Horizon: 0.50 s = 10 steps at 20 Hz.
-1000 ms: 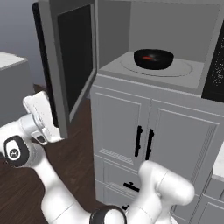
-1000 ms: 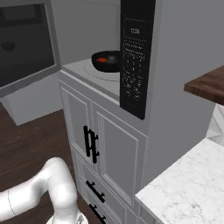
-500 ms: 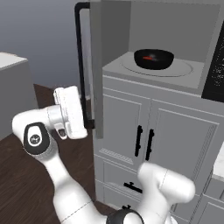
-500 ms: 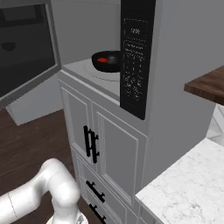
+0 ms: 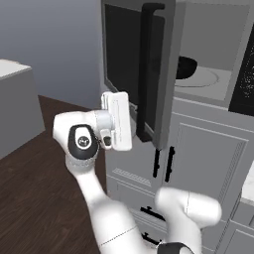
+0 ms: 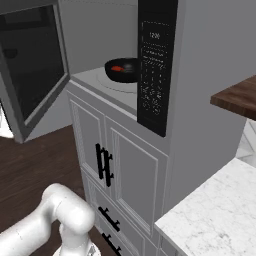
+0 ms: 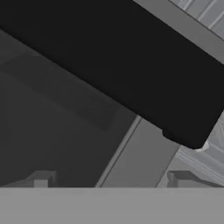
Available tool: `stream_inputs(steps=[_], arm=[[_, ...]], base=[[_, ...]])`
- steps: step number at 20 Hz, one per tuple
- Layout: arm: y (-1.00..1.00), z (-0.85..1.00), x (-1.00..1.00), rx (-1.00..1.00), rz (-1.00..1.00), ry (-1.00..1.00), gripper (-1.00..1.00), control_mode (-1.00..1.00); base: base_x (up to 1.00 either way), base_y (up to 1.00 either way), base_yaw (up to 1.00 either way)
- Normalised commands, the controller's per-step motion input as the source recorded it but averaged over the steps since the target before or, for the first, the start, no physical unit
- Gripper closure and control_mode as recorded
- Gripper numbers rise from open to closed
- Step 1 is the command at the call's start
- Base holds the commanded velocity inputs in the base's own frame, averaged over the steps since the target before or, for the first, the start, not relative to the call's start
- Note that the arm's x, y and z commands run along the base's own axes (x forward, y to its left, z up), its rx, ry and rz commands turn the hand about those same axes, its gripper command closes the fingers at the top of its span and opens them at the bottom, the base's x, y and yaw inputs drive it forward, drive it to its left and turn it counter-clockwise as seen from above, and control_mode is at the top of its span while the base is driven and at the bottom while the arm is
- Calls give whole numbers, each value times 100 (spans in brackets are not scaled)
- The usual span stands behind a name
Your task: Pick the bell pepper from the sink and place it in the bowl. Then pick the bowl and place it in the microwave. Then close the microwave door and press the start button.
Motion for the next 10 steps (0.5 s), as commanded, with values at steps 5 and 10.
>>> stream_inputs(steps=[5,10], arm=[[-44,21,6,5,1,0,-100,-100],[-42,29,16,3,1,0,-100,-100]], base=[[0,0,0],[0,0,0]])
